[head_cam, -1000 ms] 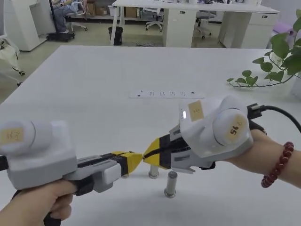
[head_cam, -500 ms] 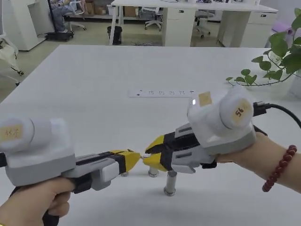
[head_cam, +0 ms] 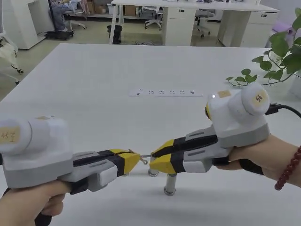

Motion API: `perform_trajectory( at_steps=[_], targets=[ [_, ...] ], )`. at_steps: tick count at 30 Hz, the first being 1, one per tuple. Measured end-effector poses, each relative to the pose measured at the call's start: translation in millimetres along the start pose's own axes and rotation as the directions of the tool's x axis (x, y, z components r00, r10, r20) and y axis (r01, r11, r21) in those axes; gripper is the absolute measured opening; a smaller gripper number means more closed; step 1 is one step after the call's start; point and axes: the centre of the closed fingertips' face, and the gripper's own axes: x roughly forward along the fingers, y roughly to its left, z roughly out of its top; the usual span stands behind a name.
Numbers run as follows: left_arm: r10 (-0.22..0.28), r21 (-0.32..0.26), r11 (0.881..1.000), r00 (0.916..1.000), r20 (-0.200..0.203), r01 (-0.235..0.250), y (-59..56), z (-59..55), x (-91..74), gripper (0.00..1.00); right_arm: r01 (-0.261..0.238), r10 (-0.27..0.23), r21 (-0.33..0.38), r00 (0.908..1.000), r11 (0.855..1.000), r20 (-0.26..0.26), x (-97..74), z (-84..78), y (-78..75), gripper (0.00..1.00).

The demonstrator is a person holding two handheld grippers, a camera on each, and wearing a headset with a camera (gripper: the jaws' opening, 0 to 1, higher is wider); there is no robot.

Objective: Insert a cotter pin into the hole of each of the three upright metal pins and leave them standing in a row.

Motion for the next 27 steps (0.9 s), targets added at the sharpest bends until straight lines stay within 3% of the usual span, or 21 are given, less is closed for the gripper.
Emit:
perform_trajectory(
  at_steps=[3,17,27],
  targets=[
    [-0.009,0.036,0.999,0.9998,-0.020,0.009,-3.3,-2.6,1.6,0.00,-0.019,0.019,-0.006,0.9998,1.000,-0.007,0.6,-2.2,2.4,0.17],
    [-0.121,0.095,0.988,0.9920,-0.037,0.124,-27.0,-7.5,1.4,0.00,-0.120,0.119,-0.042,0.9923,0.992,-0.035,3.1,-15.0,18.9,0.15],
    [-0.151,0.112,0.982,0.9873,-0.050,0.155,-34.8,-9.9,0.6,0.00,-0.170,0.169,-0.058,0.9852,0.984,-0.031,1.2,-13.6,26.8,0.08]
  ],
)
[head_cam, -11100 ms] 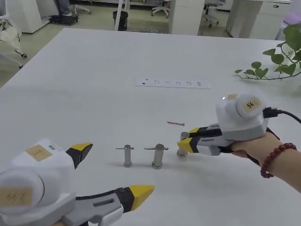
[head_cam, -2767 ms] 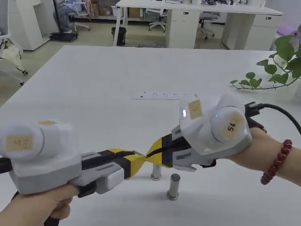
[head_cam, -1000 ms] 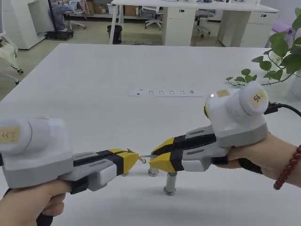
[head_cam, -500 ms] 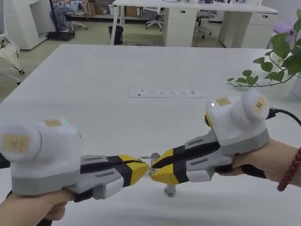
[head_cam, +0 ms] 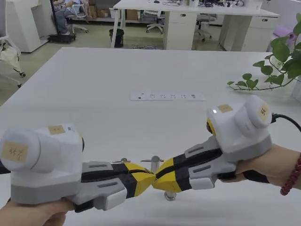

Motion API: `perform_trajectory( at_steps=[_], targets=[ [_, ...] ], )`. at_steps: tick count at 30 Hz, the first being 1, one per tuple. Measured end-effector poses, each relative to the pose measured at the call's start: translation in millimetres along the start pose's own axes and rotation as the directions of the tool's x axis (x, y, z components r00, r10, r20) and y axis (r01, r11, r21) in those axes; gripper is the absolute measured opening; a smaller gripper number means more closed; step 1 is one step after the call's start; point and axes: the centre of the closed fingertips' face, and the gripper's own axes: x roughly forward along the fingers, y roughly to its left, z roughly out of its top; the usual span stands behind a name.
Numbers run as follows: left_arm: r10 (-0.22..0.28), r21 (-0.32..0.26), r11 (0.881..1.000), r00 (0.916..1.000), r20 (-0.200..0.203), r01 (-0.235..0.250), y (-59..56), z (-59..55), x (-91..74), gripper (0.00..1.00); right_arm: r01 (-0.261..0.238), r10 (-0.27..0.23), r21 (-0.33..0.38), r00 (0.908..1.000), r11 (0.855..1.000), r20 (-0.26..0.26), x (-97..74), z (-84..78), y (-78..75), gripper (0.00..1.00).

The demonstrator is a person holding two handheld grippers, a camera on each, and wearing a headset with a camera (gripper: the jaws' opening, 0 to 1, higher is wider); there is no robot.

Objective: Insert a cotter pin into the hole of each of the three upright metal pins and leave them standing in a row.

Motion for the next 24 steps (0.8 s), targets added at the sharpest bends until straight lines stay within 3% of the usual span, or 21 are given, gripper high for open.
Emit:
perform_trajectory(
  at_steps=[8,16,24],
  targets=[
    [-0.006,0.000,1.000,0.9999,0.010,0.006,-0.7,1.8,-1.6,0.00,-0.015,0.015,-0.022,0.9998,1.000,-0.013,-0.4,0.2,5.1,0.05],
    [0.002,0.031,1.000,0.9999,0.014,-0.002,-2.0,1.7,2.2,0.01,0.028,-0.038,-0.103,0.9945,0.994,-0.098,-2.3,-2.9,2.1,0.03],
    [0.028,0.064,0.998,0.9995,0.015,-0.029,0.6,-4.6,12.2,0.07,0.067,-0.080,-0.078,0.9836,0.995,-0.162,-11.9,-9.4,-5.1,0.03]
  ],
)
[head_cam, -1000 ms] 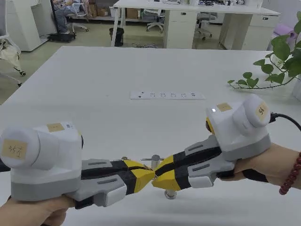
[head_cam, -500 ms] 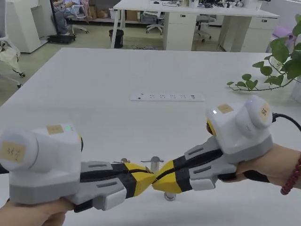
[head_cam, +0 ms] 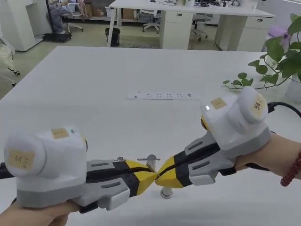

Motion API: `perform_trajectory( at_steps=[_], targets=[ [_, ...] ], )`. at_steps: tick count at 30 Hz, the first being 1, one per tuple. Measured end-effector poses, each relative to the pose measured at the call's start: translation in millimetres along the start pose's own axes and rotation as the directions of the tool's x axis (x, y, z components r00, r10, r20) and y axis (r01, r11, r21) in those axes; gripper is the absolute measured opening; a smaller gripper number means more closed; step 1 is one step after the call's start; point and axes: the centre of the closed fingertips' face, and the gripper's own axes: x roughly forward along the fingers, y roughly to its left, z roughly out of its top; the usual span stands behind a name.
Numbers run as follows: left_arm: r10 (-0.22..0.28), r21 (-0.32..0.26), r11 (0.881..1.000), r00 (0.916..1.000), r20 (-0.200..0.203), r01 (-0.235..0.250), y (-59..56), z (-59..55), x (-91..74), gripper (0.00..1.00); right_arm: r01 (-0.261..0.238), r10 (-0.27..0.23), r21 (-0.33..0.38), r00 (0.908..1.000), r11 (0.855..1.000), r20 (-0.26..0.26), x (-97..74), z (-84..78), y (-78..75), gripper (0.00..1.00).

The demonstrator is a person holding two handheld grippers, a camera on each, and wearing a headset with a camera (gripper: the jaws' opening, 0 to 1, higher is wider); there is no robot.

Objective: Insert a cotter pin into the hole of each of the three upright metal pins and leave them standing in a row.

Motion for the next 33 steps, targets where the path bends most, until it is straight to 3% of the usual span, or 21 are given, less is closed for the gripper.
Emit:
perform_trajectory(
  at_steps=[6,12,20,23,33],
  targets=[
    [0.015,0.009,1.000,0.9999,0.000,-0.015,1.8,-6.3,5.6,0.19,0.029,-0.024,0.078,0.9978,0.997,-0.061,-7.8,-10.7,-6.9,0.03],
    [0.042,0.049,0.998,0.9987,-0.030,-0.040,5.2,-16.6,11.6,0.25,0.039,-0.028,0.103,0.9934,0.994,-0.112,-12.4,-20.4,-5.4,0.03],
    [0.085,0.078,0.994,0.9953,-0.046,-0.082,14.0,-27.5,22.2,0.28,0.071,-0.040,0.137,0.9745,0.988,-0.221,-20.0,-44.0,-11.1,0.03],
    [0.108,0.105,0.989,0.9924,-0.059,-0.102,18.6,-30.8,27.5,0.28,0.079,-0.040,0.149,0.9671,0.986,-0.251,-22.1,-52.2,-14.0,0.03],
    [0.148,0.110,0.984,0.9839,-0.100,-0.136,29.2,-44.8,45.7,0.28,0.096,-0.035,0.170,0.9426,0.981,-0.332,-25.6,-73.7,-22.0,0.03]
  ],
)
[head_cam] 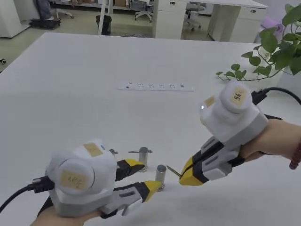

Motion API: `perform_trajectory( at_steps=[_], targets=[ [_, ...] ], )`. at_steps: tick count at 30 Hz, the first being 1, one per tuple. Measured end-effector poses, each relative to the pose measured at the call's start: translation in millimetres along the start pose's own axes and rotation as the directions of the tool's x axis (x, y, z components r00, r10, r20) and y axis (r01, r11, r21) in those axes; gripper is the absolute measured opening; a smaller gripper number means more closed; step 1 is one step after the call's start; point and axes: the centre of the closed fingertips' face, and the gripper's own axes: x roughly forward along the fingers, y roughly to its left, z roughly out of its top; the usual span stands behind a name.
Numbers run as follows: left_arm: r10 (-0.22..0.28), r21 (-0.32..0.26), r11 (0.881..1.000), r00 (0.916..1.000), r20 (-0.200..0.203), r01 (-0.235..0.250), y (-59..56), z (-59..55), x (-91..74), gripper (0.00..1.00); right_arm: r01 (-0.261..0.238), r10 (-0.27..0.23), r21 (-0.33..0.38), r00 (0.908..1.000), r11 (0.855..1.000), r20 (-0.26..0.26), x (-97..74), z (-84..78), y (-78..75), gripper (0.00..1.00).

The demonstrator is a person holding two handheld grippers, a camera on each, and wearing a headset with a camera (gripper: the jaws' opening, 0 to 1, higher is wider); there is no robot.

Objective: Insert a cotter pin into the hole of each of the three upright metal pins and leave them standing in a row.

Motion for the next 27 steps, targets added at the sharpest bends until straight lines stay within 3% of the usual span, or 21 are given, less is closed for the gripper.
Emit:
perform_trajectory(
  at_steps=[16,27],
  targets=[
    [0.036,-0.042,0.998,0.9983,-0.047,-0.038,5.2,-17.7,28.0,0.25,0.020,-0.024,-0.038,0.9916,0.999,-0.127,9.8,-23.3,-19.1,0.03],
    [0.032,-0.067,0.997,0.9986,-0.042,-0.035,3.0,-19.1,34.6,0.19,0.019,-0.041,-0.112,0.9792,0.994,-0.199,14.9,-24.2,-29.2,0.03]
  ],
)
